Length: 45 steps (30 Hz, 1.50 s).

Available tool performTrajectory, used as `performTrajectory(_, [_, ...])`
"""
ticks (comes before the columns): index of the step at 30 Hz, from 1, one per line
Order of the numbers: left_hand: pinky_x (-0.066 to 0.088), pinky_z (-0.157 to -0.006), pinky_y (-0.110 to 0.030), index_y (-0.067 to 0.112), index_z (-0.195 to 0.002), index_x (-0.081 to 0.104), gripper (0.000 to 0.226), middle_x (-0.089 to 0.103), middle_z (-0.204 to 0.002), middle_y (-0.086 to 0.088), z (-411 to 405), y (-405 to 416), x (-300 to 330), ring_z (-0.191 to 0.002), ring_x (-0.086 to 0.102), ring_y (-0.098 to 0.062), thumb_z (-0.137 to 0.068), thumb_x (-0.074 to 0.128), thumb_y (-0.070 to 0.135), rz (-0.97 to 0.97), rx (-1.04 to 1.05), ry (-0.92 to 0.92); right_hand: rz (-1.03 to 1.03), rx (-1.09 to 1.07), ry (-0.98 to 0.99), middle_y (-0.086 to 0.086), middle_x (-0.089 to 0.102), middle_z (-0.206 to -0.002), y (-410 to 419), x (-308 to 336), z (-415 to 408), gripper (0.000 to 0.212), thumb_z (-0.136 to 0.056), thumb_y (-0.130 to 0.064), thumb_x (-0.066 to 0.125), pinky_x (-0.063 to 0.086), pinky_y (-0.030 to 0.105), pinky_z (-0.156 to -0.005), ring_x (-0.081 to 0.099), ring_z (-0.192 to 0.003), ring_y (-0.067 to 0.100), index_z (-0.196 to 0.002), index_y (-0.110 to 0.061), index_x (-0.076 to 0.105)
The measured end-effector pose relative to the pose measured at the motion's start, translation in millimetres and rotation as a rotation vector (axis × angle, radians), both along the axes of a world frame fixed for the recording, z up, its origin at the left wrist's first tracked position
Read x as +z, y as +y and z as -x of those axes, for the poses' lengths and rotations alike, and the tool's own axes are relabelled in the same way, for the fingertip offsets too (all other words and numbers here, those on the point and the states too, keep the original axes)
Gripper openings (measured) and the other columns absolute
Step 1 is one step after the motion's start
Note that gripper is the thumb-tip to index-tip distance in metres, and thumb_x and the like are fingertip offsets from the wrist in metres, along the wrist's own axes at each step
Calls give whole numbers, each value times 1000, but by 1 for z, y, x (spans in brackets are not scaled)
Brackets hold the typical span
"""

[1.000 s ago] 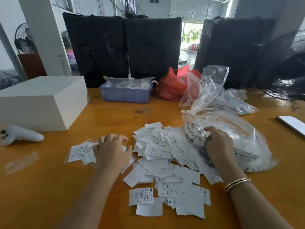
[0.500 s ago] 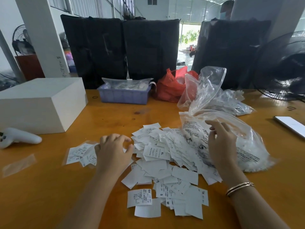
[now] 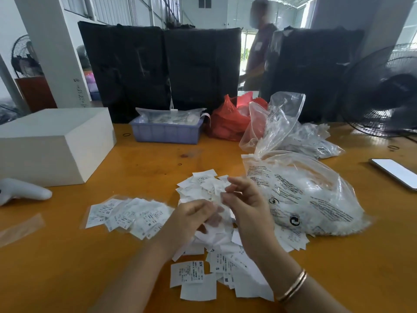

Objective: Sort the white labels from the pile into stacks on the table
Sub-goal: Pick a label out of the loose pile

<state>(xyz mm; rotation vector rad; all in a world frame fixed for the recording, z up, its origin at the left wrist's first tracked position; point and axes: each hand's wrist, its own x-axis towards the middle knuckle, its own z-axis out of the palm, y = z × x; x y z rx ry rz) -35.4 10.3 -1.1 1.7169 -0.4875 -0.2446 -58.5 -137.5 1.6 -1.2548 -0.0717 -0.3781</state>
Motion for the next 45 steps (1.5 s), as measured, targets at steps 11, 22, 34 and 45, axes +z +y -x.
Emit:
performTrajectory(11, [51,-59,-13,19,-84,73,11,75,-80,3,-6,-3,-4,-71,69,-6,-88,65,25,59,242,2,182,-160,-48,-14,65,-73,3,-8,-4,33,-84,8,63,51,18,-70,62,-74,5,-87,-24,69])
performTrajectory(22, [51,-64,-17,16,-92,70,9,75,-80,7,-19,17,-4,-74,70,-5,-88,66,22,297,635,40,1541,-253,-67,-15,55,-118,-11,-20,-11,32,-94,-36,45,22,29,-93,41,-113,11,-122,-33,61])
performTrajectory(34, [52,-73,-28,23,-89,71,18,72,-91,-11,-20,18,-6,-89,67,-30,-81,70,39,279,648,41,1515,-322,-189,-6,65,-99,-18,-15,-12,12,-87,-25,66,21,30,-83,55,-97,20,-95,-25,76])
performTrajectory(45, [50,-61,-10,16,-96,69,14,75,-85,9,-17,16,-3,-81,69,1,-86,68,25,300,581,12,1460,-56,-114,-21,63,-96,-15,-21,-11,22,-94,-28,51,19,22,-88,49,-99,1,-109,-35,65])
